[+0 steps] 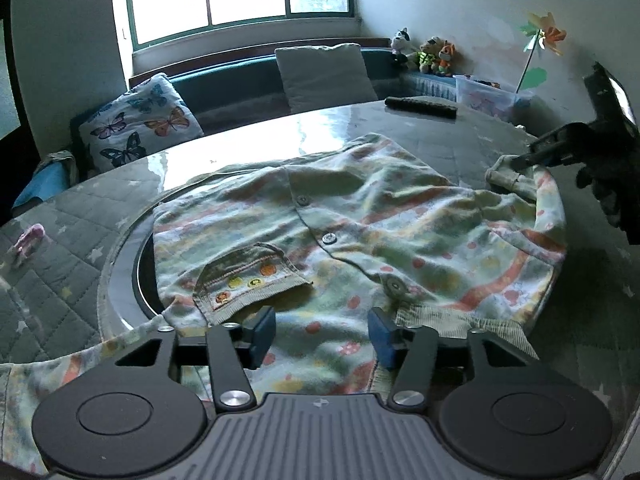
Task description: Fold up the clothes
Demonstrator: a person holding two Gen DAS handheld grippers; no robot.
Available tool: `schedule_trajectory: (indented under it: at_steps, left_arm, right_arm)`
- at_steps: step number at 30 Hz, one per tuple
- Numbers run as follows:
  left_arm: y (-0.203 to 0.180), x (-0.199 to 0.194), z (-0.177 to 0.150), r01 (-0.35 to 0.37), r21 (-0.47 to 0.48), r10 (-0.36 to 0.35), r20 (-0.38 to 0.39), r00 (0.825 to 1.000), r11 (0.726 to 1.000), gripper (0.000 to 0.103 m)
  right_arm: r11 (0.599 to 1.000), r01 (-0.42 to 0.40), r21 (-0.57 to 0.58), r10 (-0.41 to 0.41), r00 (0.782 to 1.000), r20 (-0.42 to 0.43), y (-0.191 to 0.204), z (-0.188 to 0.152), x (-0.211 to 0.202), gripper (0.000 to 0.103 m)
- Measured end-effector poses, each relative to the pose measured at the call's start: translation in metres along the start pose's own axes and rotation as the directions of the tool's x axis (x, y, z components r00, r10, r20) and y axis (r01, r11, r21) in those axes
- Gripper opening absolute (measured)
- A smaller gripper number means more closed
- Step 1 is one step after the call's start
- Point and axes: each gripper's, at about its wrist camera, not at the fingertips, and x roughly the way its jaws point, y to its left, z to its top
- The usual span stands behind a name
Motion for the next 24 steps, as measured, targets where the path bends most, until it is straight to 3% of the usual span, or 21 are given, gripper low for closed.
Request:
schedule_trajectory:
  at_steps: [5, 9, 12, 19, 20, 22, 24]
  left_arm:
    - [-0.005, -0.003, 0.007, 0.020, -0.005, -0.020, 0.029, 0.999, 1.000, 0.073]
    - [-0.017, -0.007, 0.013, 0.051, 0.017, -0.052, 0.059, 0.997, 0.999, 0.078]
    - [-0.026, -0.006, 0.014, 0.073, 0.037, -0.075, 0.066, 0.995, 0.997, 0.079]
    - [-0.046, 0.005, 0.018, 0.116, 0.068, -0.119, 0.048, 0.992, 0.991, 0.087]
    - [-0.048, 0.005, 0.017, 0.118, 0.069, -0.121, 0.046, 0.992, 0.991, 0.088]
    - [-0.052, 0.007, 0.013, 0.120, 0.066, -0.123, 0.037, 0.992, 0.991, 0.089]
    - [-0.054, 0.008, 0.011, 0.119, 0.062, -0.121, 0.030, 0.992, 0.991, 0.090]
  right_arm:
    - [0.999, 0.051, -0.004, -0.050, 0.994, 0.096, -0.006, -0.010, -0.035, 0.005]
    - [0.993, 0.119, 0.012, -0.119, 0.975, 0.186, -0.014, -0.021, -0.073, 0.005]
    - [0.986, 0.155, 0.068, -0.165, 0.966, 0.199, -0.027, -0.035, -0.095, 0.005]
    - [0.965, 0.227, 0.129, -0.244, 0.961, 0.132, -0.053, -0.069, -0.113, 0.027]
    - [0.967, 0.221, 0.129, -0.238, 0.963, 0.131, -0.054, -0.070, -0.114, 0.034]
    - [0.976, 0.186, 0.116, -0.201, 0.969, 0.145, -0.051, -0.068, -0.115, 0.036]
    - [0.987, 0.142, 0.080, -0.153, 0.977, 0.148, -0.042, -0.063, -0.110, 0.045]
